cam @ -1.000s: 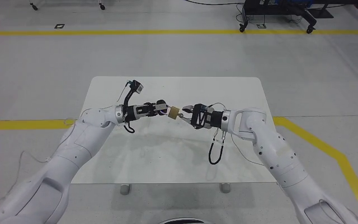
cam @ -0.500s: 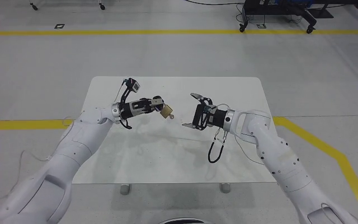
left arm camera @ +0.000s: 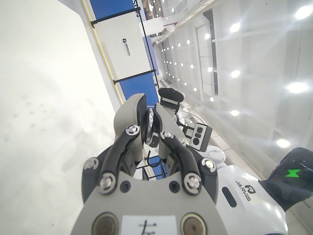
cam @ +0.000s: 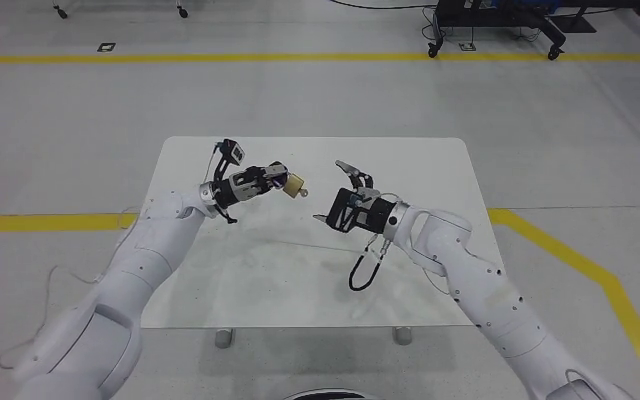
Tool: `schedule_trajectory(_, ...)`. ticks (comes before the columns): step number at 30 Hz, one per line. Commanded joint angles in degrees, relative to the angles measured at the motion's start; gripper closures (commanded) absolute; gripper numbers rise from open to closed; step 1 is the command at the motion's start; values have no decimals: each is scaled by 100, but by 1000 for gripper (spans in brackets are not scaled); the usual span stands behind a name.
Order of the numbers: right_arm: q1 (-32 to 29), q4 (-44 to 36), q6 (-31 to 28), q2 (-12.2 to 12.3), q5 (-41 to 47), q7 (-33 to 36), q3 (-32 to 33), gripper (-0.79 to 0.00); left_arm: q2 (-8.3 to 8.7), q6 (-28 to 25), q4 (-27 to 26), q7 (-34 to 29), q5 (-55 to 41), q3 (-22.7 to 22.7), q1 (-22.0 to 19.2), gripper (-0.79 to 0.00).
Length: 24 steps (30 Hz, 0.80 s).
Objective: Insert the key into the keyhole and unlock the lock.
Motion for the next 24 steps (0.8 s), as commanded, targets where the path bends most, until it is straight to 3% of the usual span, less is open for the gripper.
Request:
schedule_trajectory(1,27,4,269,-41,-30,10,-107,-785,-49,-27,7,50,52,2,5,0)
schedule_trajectory(9,331,202,824,-216,-129,194,-519,-785,-140,162,-6,-48,74,-120,57,0)
schedule_trajectory(19,448,410,1849,-373,-798,1143,-727,-785,-185,287,-25,-369,150,-325,128,0)
schedule_trajectory(24,317,318,1825,-375,-766,1052,-602,-785,-219,361,21,-382,237,-396,142,0)
